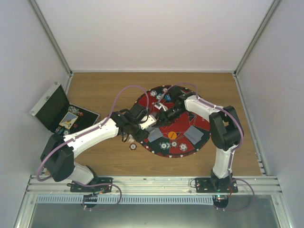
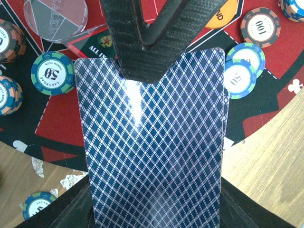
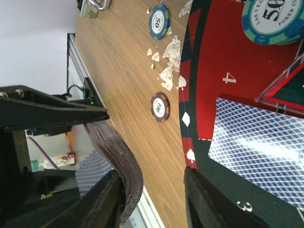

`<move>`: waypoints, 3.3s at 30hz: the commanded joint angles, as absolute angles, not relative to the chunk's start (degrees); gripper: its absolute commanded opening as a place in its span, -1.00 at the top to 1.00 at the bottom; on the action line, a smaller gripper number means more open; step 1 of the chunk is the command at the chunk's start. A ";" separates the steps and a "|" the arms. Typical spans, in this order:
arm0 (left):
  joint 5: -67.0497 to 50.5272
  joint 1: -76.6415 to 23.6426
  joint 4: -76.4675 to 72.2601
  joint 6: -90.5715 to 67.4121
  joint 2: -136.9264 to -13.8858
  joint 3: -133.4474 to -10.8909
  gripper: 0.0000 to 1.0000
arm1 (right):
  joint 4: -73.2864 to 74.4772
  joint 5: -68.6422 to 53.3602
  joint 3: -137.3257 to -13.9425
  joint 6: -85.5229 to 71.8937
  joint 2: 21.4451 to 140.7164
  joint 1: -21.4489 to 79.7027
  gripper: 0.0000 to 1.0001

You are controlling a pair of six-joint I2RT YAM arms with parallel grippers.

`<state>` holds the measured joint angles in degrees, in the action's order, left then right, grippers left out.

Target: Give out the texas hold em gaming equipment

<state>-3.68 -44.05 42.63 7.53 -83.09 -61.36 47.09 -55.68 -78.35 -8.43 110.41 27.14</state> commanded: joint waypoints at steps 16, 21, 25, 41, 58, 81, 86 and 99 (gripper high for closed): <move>-2.76 -44.38 40.44 7.49 -82.84 -61.37 -0.10 | 48.32 -61.82 -80.82 -5.21 109.73 26.19 0.99; -2.50 -44.38 40.51 7.47 -82.86 -61.45 -0.10 | 47.71 -59.64 -81.08 -6.38 108.81 25.47 0.99; -2.17 -44.34 40.47 7.38 -82.50 -61.07 -0.10 | 45.73 -58.90 -80.47 -8.28 107.13 22.97 0.99; -0.79 -42.95 40.57 6.89 -80.40 -61.06 -0.09 | 37.37 -51.68 -65.98 -10.62 101.07 15.32 0.99; -1.57 -42.80 41.22 7.49 -80.24 -61.50 -0.09 | 22.69 -51.93 -57.20 -18.74 105.29 23.72 0.99; -1.58 -42.80 41.11 7.65 -80.51 -61.17 -0.10 | 23.56 -50.19 -57.49 -18.34 108.41 24.08 0.77; -1.48 -42.80 41.05 7.60 -80.44 -61.10 -0.09 | 24.98 -48.62 -57.67 -17.73 107.14 24.15 0.62; -1.58 -42.87 41.43 8.19 -80.15 -60.95 -0.09 | 36.65 -41.90 -65.13 -11.73 101.91 18.81 -0.24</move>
<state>-1.34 -43.03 42.65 7.18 -81.89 -61.21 31.62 -44.18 -60.88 -14.85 105.38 22.24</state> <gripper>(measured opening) 0.550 0.589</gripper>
